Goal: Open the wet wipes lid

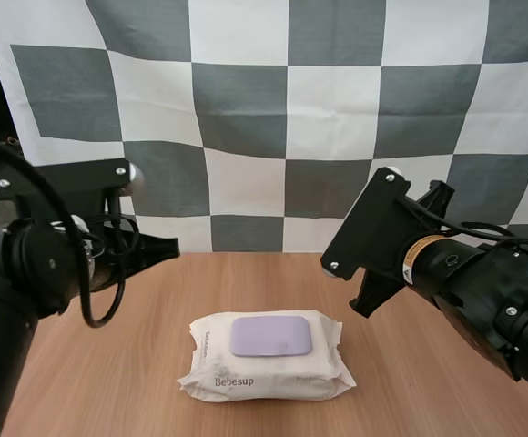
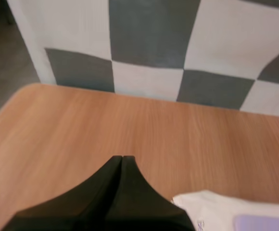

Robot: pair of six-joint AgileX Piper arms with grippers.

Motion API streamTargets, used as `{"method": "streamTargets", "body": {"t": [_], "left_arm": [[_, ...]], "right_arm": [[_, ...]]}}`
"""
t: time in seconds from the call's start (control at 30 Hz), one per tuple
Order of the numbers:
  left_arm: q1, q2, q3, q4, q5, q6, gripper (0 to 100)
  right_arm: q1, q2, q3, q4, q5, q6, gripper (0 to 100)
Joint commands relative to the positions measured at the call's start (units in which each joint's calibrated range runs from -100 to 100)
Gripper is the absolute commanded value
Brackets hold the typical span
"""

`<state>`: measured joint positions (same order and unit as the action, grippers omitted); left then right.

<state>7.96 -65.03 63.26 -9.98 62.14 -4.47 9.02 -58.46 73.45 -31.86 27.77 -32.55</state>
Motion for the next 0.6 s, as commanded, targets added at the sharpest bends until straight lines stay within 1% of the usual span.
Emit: {"method": "streamTargets", "body": {"t": [0.0, 0.03, 0.2, 0.27, 0.3, 0.37, 0.43, 0.47, 0.57], "left_arm": [[0.01, -0.18, -0.72, -8.26, 2.74, 16.91, 0], [0.01, -0.87, -0.72, -8.26, 2.97, 17.85, 0], [0.01, -4.07, 3.79, -12.77, 1.74, 27.06, 0], [0.07, -4.07, 6.86, -13.27, -1.12, 28.70, 0], [0.07, -3.95, 8.26, -13.27, -2.75, 28.80, 0], [0.07, -3.53, 10.25, -13.50, -5.03, 28.93, 0], [0.07, -2.40, 11.66, -15.49, -8.37, 29.22, 0], [0.07, -1.75, 11.87, -16.91, -8.57, 30.43, 0], [0.07, 1.77, 11.97, -19.81, -5.16, 37.64, 0]], "right_arm": [[0.71, 0.02, 0.01, 22.14, 5.78, -17.87, 0], [0.79, 0.02, 0.01, 25.83, 7.89, -21.83, 0], [0.79, 0.02, 0.01, 52.96, 26.43, -45.20, 0], [0.79, 0.17, -0.12, 61.42, 33.31, -51.41, 0], [0.79, 0.34, -0.12, 64.71, 35.62, -52.81, 0], [0.79, 1.46, -0.12, 68.01, 37.69, -54.15, 0], [0.79, 3.76, -0.28, 68.82, 36.55, -55.09, 0], [0.79, 4.88, -0.42, 68.82, 35.59, -55.17, 0], [0.79, 8.90, -1.09, 68.92, 34.91, -55.17, 0]]}}
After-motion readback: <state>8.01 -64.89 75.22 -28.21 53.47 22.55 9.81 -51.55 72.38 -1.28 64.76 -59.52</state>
